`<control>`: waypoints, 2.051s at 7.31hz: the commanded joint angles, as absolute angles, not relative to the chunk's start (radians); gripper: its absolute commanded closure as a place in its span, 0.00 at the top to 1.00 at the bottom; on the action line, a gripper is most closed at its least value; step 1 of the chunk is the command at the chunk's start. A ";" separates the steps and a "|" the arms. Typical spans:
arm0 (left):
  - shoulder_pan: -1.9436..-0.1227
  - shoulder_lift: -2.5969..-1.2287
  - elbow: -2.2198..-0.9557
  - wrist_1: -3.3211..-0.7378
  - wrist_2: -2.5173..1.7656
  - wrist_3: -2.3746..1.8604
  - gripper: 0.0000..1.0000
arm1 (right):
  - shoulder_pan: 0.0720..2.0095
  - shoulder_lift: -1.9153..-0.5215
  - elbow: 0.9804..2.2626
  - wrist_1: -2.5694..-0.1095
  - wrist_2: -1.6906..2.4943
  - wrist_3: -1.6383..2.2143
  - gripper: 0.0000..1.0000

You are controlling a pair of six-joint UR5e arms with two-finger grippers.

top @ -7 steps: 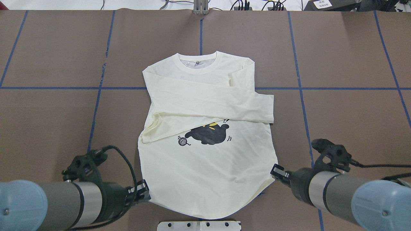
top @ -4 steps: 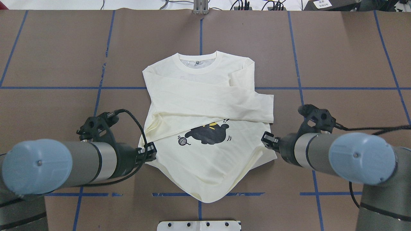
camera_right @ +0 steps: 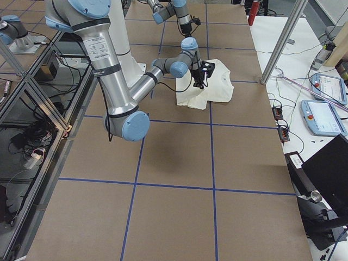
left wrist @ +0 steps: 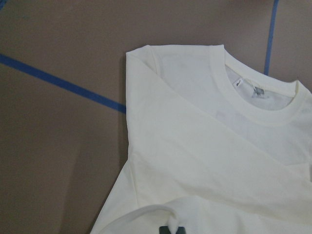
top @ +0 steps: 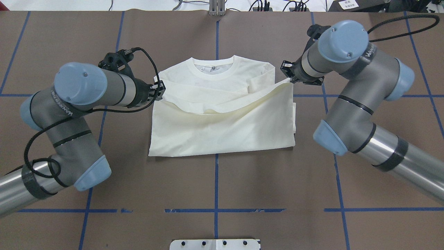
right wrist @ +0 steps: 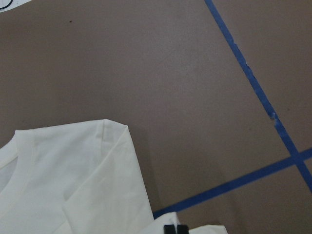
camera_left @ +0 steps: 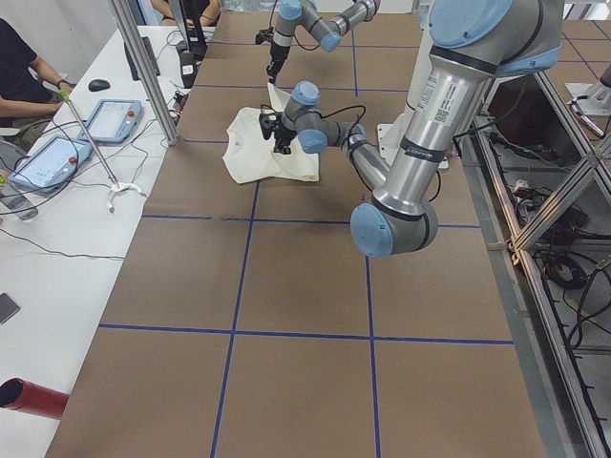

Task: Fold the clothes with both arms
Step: 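Lift the hem with both grippers and fold it up toward the collar, then release the hem and move the right gripper to the folded bundle's corner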

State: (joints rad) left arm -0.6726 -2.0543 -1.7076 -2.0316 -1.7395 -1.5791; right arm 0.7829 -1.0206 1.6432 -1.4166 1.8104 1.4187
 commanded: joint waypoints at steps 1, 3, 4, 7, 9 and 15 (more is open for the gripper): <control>-0.735 -2.102 -1.536 -2.177 -1.741 -1.557 0.00 | 0.814 -0.920 1.421 -1.325 1.809 1.405 0.00; -0.761 -2.146 -1.316 -2.388 -1.741 -1.555 0.00 | 0.833 -0.895 1.318 -1.238 1.813 1.373 0.00; -0.765 -2.151 -1.301 -2.393 -1.741 -1.552 0.00 | 0.834 -0.867 1.274 -1.236 1.815 1.373 0.00; -0.767 -2.151 -1.273 -2.390 -1.738 -1.545 0.05 | 0.833 -0.856 1.235 -1.235 1.815 1.371 0.00; -0.767 -2.151 -1.276 -2.395 -1.743 -1.548 0.29 | 0.830 -0.838 1.236 -1.235 1.812 1.380 0.47; -0.773 -2.089 -1.417 -2.450 -1.750 -1.621 0.62 | 0.697 -1.270 1.781 -1.230 1.891 1.659 0.74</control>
